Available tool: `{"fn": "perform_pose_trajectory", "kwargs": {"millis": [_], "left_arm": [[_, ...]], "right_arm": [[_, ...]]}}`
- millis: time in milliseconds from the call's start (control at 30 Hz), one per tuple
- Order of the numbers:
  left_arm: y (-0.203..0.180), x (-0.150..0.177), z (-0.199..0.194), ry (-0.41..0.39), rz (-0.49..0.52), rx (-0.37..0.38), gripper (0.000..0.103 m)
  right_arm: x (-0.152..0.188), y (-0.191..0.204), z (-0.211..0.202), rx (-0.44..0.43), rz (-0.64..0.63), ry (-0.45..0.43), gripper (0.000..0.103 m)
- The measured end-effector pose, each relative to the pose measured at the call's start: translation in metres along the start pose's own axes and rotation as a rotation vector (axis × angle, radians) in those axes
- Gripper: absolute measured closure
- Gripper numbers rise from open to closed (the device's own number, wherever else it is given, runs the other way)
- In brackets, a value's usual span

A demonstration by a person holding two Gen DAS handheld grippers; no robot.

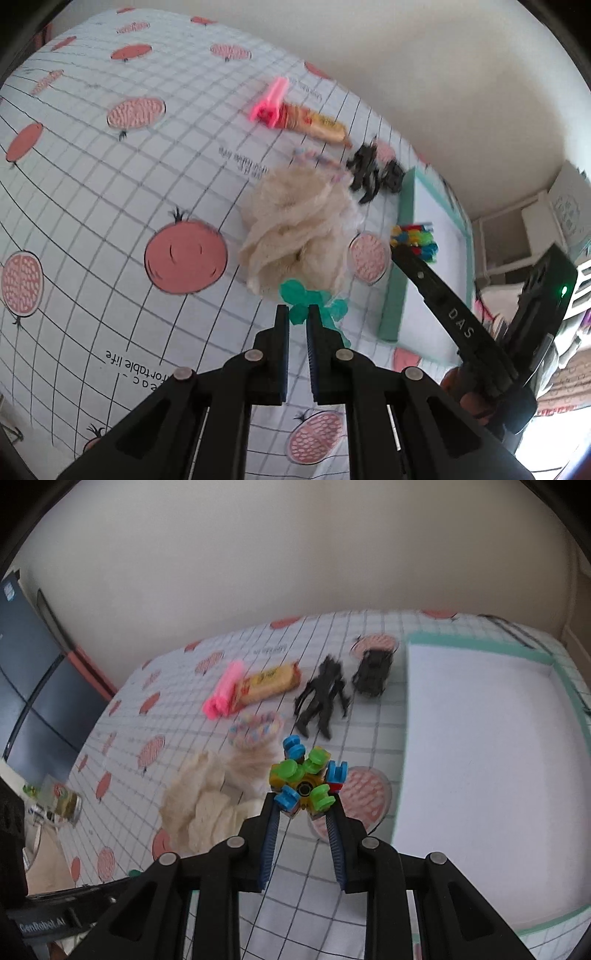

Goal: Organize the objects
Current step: 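Grasp the green figure with the left gripper while the right gripper lifts the blocks, then lower both held toys into the tray and open both grippers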

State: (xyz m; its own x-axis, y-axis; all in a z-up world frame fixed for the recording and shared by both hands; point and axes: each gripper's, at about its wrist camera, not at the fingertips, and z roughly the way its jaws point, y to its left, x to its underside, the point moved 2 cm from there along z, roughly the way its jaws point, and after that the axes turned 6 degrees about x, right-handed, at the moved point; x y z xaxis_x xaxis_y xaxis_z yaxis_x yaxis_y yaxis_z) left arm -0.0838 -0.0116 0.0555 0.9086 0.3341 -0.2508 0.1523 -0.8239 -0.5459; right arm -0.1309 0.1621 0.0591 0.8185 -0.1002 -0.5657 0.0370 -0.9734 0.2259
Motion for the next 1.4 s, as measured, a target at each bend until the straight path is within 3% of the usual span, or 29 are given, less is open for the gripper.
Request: {"fn": "perform_pose_trajectory", "kwargs": {"millis": [300, 500, 933, 1067, 1400], "left_arm": [[-0.077, -0.013, -0.002, -0.113, 0.075, 0.019, 0.094], [-0.114, -0.018, 0.015, -0.098, 0.116, 0.021, 0.094], [-0.175, -0.039, 0.099, -0.047, 0.294, 0.049, 0.094], [-0.187, -0.046, 0.123, -0.038, 0.344, 0.043, 0.094], [-0.197, -0.068, 0.176, -0.004, 0.355, 0.055, 0.094]], "right_arm": [[-0.028, -0.058, -0.029, 0.095, 0.126, -0.088, 0.075], [-0.03, -0.101, -0.035, 0.177, 0.203, -0.109, 0.075], [-0.028, -0.158, -0.027, 0.29, 0.325, -0.115, 0.075], [-0.039, -0.165, -0.013, 0.291, 0.331, -0.109, 0.075], [-0.065, -0.178, 0.024, 0.322, 0.255, -0.061, 0.075]]}}
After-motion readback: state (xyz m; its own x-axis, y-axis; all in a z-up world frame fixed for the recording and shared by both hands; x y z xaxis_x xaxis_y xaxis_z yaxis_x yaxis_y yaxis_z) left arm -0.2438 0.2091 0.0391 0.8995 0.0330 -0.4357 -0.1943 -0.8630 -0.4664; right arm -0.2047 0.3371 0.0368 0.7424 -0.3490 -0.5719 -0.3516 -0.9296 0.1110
